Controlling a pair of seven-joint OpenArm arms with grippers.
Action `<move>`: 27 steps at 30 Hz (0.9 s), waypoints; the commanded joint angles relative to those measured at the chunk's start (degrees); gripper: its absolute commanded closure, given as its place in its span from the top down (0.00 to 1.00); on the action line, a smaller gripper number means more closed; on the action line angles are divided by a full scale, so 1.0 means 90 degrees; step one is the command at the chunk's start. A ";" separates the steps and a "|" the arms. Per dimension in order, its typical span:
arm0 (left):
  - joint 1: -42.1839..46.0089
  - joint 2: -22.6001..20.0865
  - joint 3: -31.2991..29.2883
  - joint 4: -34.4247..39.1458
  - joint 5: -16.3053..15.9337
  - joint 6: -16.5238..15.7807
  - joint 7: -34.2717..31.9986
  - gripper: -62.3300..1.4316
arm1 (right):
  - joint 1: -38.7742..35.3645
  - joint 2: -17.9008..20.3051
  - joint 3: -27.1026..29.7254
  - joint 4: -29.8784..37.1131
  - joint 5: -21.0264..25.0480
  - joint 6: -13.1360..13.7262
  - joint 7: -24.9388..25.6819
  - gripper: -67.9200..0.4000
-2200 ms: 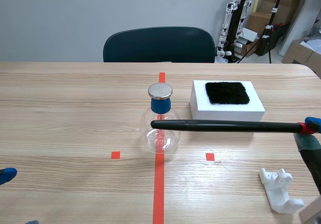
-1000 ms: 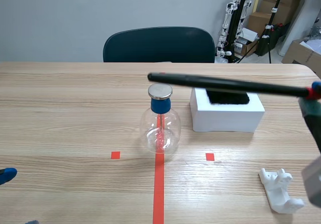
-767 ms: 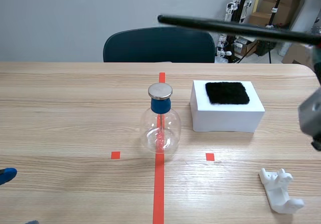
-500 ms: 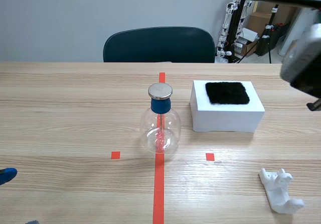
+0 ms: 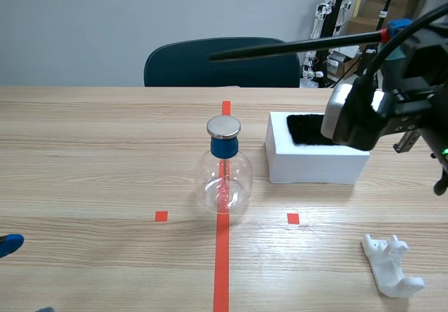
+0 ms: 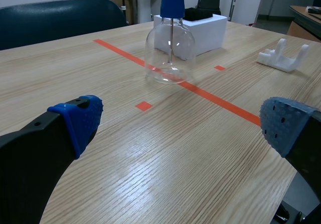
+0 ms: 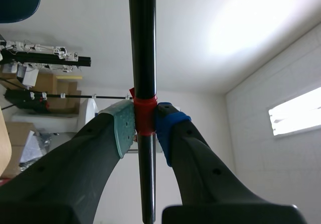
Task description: Do the electroscope experiment. move the rod toward and away from the electroscope
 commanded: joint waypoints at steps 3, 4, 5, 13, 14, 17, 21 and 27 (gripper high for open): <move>0.0015 -0.0056 -0.0007 0.0102 -0.0061 -0.0017 -0.0279 1.00 | 0.0471 0.0051 -0.0299 -0.0335 -0.0362 0.0022 -0.0209 0.06; 0.0015 -0.0056 -0.0007 0.0102 -0.0061 -0.0017 -0.0279 1.00 | 0.0568 0.0032 -0.0406 -0.0459 -0.0432 0.0022 -0.0238 0.06; 0.0015 -0.0056 -0.0007 0.0102 -0.0061 -0.0017 -0.0279 1.00 | 0.0646 -0.0015 -0.0486 -0.0571 -0.0493 0.0024 -0.0270 0.06; 0.0015 -0.0056 -0.0007 0.0102 -0.0039 -0.0017 -0.0282 1.00 | 0.0843 -0.0401 -0.0685 -0.1175 -0.0945 0.0036 -0.0221 0.06; 0.0015 -0.0056 -0.0007 0.0102 -0.0039 -0.0017 -0.0282 1.00 | 0.0840 -0.0418 -0.0685 -0.1195 -0.0974 0.0039 -0.0209 0.06; 0.0015 -0.0056 -0.0007 0.0102 -0.0039 -0.0017 -0.0282 1.00 | 0.0840 -0.0425 -0.0685 -0.1205 -0.1039 0.0041 -0.0216 0.06; 0.0015 -0.0056 -0.0007 0.0102 -0.0039 -0.0017 -0.0279 1.00 | 0.0840 -0.0423 -0.0685 -0.1214 -0.1154 0.0068 -0.0262 0.06; 0.0015 -0.0056 -0.0007 0.0102 -0.0039 -0.0017 -0.0279 1.00 | 0.0840 -0.0423 -0.0685 -0.1258 -0.1192 0.0318 -0.0304 0.06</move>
